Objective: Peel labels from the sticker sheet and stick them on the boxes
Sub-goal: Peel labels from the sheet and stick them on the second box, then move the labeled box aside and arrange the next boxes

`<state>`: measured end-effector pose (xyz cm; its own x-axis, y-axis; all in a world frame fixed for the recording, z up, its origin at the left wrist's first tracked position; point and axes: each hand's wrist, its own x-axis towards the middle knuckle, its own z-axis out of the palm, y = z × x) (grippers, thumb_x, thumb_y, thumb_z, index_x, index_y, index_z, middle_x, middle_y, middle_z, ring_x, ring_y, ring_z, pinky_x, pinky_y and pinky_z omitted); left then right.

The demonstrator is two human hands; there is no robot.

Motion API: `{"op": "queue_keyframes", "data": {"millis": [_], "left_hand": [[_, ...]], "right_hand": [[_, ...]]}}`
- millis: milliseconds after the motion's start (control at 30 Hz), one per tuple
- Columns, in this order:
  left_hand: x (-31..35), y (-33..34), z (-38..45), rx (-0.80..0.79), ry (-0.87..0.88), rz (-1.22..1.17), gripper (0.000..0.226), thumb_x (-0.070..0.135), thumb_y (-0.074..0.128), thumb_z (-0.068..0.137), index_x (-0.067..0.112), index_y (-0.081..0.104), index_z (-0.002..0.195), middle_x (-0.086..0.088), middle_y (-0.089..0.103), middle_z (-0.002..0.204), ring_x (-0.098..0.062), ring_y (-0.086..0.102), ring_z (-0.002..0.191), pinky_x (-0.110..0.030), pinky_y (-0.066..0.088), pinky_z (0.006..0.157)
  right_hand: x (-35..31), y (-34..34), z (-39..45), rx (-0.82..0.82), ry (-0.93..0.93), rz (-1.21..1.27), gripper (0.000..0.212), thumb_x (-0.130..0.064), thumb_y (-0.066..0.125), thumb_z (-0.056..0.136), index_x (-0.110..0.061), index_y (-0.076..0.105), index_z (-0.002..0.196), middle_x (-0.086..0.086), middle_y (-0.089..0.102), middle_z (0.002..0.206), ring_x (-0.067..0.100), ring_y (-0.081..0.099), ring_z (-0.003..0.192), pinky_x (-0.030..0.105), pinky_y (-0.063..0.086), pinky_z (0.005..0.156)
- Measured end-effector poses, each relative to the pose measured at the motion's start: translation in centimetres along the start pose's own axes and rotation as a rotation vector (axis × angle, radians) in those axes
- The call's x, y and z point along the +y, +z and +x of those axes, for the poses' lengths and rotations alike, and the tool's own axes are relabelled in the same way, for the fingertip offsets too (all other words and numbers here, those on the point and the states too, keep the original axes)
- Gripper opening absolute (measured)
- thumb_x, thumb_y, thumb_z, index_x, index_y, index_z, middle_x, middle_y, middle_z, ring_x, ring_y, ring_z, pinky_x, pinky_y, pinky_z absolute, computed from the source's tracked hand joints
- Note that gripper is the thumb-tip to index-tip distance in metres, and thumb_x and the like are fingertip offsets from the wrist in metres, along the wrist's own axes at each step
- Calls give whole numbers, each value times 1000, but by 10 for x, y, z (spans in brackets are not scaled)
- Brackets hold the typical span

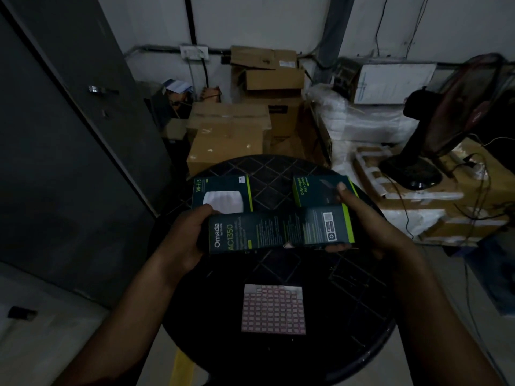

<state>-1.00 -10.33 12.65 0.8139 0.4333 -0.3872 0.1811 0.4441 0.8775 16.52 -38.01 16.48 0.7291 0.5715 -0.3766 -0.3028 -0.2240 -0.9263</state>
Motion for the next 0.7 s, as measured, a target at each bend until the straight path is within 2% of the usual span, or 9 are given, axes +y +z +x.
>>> {"op": "queue_keyframes", "data": {"millis": [67, 100, 167, 233, 300, 367, 500, 600, 700], "left_hand": [[3, -2, -4, -7, 4, -20, 37, 24, 64, 74, 5, 62, 105, -17, 60, 89, -28, 64, 73, -37, 54, 65], [5, -3, -5, -4, 9, -24, 39, 23, 65, 70, 7, 61, 106, -17, 60, 88, -28, 63, 72, -37, 54, 64], [7, -6, -7, 0, 27, -31, 36, 22, 65, 72, 7, 61, 104, -16, 61, 87, -26, 64, 69, -36, 54, 63], [5, -9, -8, 7, 2, -43, 36, 22, 64, 72, 2, 65, 102, -19, 62, 94, -27, 65, 71, -34, 54, 63], [2, -12, -9, 5, -65, -73, 42, 23, 65, 67, 4, 67, 104, -21, 63, 97, -29, 65, 74, -35, 54, 65], [0, -17, -9, -27, -121, -105, 45, 26, 64, 73, 3, 67, 112, -20, 66, 99, -31, 66, 79, -37, 56, 68], [-3, -21, -6, 60, -113, -104, 30, 19, 63, 86, 2, 70, 109, -19, 71, 100, -31, 70, 80, -36, 57, 72], [-8, -25, -7, 170, -39, -20, 28, 15, 74, 84, 4, 68, 108, -20, 73, 102, -32, 72, 83, -38, 58, 71], [-8, -38, -6, 297, 59, -6, 47, -1, 78, 77, 12, 54, 116, -12, 68, 104, -29, 69, 86, -37, 56, 66]], "right_hand": [[1, 3, -4, 21, -60, -31, 70, -81, 67, 67, -26, 72, 109, 18, 71, 116, 41, 69, 105, 62, 55, 90], [1, 5, -7, 26, -93, -38, 76, -80, 70, 64, -19, 71, 109, 20, 71, 114, 42, 68, 105, 59, 52, 95], [-1, 9, -12, 19, -174, -71, 77, -68, 77, 64, -1, 60, 96, 25, 66, 96, 42, 67, 89, 45, 51, 84], [0, 15, -15, 29, -229, -73, 46, -43, 79, 71, -7, 51, 76, 14, 55, 71, 26, 58, 65, 34, 41, 67], [6, 19, -15, 21, -257, -53, 25, -24, 74, 73, -13, 52, 69, 5, 53, 65, 17, 53, 60, 31, 37, 61], [17, 24, -14, 36, -257, -18, 14, -15, 68, 82, -14, 59, 70, 5, 60, 70, 18, 57, 63, 31, 41, 61], [37, 40, -15, 42, -316, -23, 18, 8, 61, 88, -9, 67, 87, -1, 71, 90, 11, 67, 86, 22, 52, 72], [47, 55, -16, -40, -309, -36, 40, 13, 59, 88, -15, 66, 117, 0, 68, 123, 14, 64, 114, 25, 55, 82], [54, 70, -17, -69, -274, 40, 48, 16, 48, 93, -11, 58, 131, -4, 58, 135, 3, 64, 114, 23, 56, 82]]}}
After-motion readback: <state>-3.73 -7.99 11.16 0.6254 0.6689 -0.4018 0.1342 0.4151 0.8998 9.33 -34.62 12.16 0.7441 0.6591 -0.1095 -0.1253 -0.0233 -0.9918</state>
